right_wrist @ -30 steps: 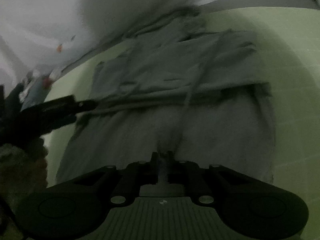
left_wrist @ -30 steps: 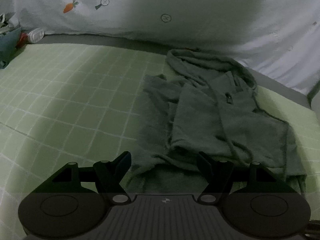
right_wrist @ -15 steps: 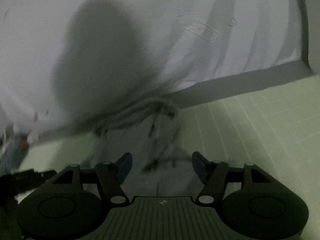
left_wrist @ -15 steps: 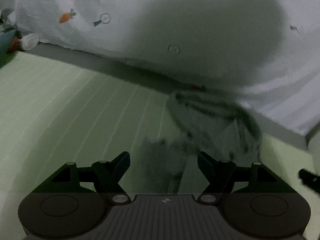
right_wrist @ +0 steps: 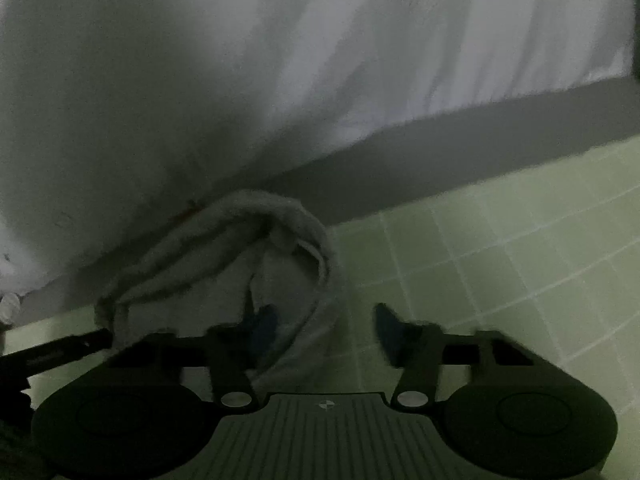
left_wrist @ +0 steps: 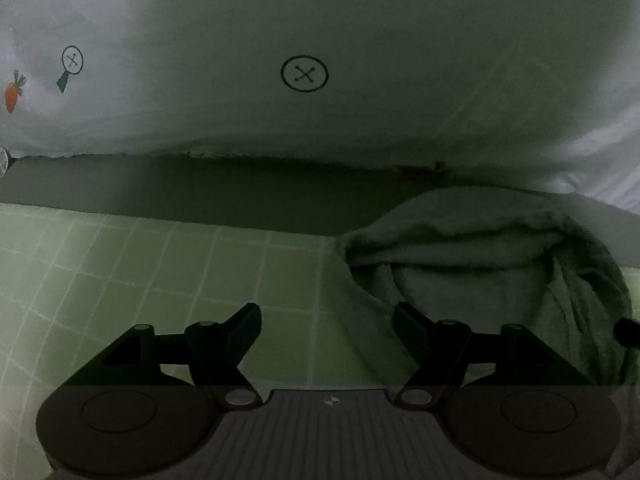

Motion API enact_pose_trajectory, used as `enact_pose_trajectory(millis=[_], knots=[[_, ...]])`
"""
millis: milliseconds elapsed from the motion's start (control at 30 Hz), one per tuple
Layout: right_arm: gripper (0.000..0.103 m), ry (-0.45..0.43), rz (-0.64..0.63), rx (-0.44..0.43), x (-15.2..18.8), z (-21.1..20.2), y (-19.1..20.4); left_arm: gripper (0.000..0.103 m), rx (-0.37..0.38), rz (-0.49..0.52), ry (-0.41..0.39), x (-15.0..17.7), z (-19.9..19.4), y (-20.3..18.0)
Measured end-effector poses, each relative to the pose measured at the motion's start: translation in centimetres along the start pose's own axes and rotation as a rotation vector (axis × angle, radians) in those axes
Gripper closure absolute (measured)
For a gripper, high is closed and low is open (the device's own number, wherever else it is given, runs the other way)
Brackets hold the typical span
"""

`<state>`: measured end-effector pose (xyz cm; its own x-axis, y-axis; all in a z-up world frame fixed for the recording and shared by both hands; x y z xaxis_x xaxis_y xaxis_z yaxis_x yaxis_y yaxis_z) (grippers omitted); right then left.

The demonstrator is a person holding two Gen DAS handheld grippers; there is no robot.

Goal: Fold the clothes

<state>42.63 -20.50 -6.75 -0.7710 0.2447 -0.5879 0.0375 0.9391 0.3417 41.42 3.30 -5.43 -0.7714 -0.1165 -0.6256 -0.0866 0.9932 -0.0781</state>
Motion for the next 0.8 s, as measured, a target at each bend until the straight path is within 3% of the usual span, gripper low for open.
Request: enact_pose_trajectory(millis=[100, 267, 300, 333, 400, 467, 533, 667, 800], knots=[[0.054, -0.005, -0.037, 0.006, -0.1, 0.7, 0.4, 0.041, 0.02, 0.024, -0.007, 0.2, 0.5, -0.6], [0.054, -0.016, -0.138, 0.026, -0.3, 1.9, 1.6, 0.04, 0.022, 0.056, -0.017, -0.3, 1.8, -1.7], [0.063, -0.014, -0.162, 0.043, -0.5, 2.2, 1.7, 0.04, 0.009, 0.074, -0.019, -0.6, 2.1, -2.0], [0.081, -0.012, -0.179, 0.056, -0.5, 2.4, 1.8, 0.042, 0.0, 0.081, -0.019, -0.8, 2.3, -2.2], [0.089, -0.009, -0.171, 0.045, -0.6, 2.3, 1.9, 0.057, 0.005, 0.072, -0.02, -1.0, 2.3, -2.2], [0.09, -0.042, -0.179, 0.033, -0.8, 1.3, 2.1, 0.081, 0.04, 0.043, -0.005, -1.1, 2.0, -1.9], [0.09, -0.076, -0.204, 0.04, -1.0, 0.2, 2.3, 0.087, 0.064, -0.015, 0.004, -1.2, 1.7, -1.2], [0.09, -0.136, -0.226, 0.044, -1.5, -1.9, 3.0, 0.09, 0.036, -0.032, -0.029, -1.1, -0.3, -0.6], [0.09, -0.219, -0.274, 0.077, -1.7, -4.5, 4.0, 0.09, -0.054, 0.068, -0.107, -0.8, -3.4, -1.0]])
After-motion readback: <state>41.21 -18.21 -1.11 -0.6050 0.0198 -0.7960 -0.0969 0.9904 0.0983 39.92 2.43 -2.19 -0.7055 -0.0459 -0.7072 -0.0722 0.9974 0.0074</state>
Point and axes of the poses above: each gripper's, at about its wrist camera, not at the fingertips, and z roughly the way its jaws point, y to its left, x to its underside, the point moved 9 cm from there along z, roughly the way its jaws point, and after that the axes turned 3 degrees about y, right-handed, at the moved point
